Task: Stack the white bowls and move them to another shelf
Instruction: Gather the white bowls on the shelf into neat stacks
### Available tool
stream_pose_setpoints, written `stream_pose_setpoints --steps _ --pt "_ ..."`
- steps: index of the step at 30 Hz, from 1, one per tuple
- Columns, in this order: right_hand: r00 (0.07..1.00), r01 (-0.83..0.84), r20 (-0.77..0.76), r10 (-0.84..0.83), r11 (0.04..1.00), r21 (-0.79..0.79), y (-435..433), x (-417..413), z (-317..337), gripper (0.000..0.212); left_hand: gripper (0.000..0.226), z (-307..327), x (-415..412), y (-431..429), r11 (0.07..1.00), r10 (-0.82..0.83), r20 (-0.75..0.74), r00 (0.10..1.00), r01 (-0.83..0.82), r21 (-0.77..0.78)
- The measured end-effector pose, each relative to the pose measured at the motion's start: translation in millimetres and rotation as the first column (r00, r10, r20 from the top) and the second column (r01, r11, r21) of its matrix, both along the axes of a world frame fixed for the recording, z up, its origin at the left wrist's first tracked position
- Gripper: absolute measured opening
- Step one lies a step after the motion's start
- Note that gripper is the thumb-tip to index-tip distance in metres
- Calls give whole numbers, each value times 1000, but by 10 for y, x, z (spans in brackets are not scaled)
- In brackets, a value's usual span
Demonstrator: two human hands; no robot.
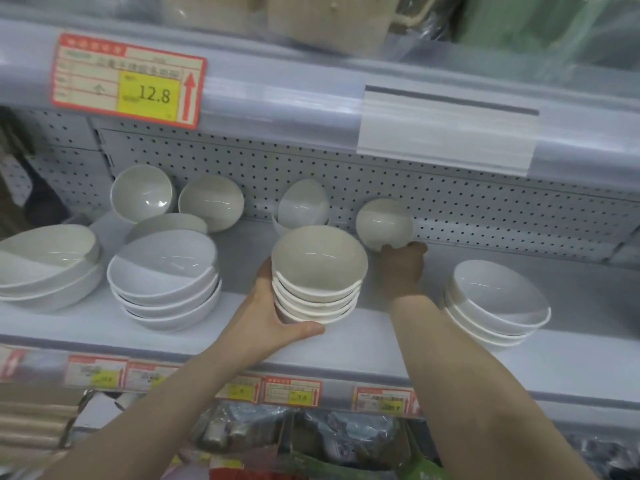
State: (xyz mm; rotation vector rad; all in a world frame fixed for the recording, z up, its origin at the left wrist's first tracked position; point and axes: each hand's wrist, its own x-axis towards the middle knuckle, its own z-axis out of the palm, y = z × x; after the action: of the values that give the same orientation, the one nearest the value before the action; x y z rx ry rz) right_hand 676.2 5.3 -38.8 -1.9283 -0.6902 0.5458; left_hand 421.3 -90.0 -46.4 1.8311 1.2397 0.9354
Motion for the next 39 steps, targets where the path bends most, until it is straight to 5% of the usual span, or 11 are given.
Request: stream_pose_setpoints --steps 12,23,27,33,39 --pt "931 -195 297 213 977 -90 20 -166 87 45 112 18 -6 1 1000 -13 1 1000 13 -23" --pt "984 -134 111 136 991 -30 -82 -176 175 40 106 -8 11 9 999 -16 51 999 17 -36" --pt "996 -85 -13 86 994 62 -138 -180 461 59 108 34 30 14 998 -34 84 996 38 -48" --pt "995 -77 84 62 978 195 -520 -89 906 39 108 123 116 -35 1000 -8 154 988 12 -22" --pt "960 -264 148 239 946 188 -947 -284 1149 27 100 195 180 -101 999 52 184 982 -53 1"
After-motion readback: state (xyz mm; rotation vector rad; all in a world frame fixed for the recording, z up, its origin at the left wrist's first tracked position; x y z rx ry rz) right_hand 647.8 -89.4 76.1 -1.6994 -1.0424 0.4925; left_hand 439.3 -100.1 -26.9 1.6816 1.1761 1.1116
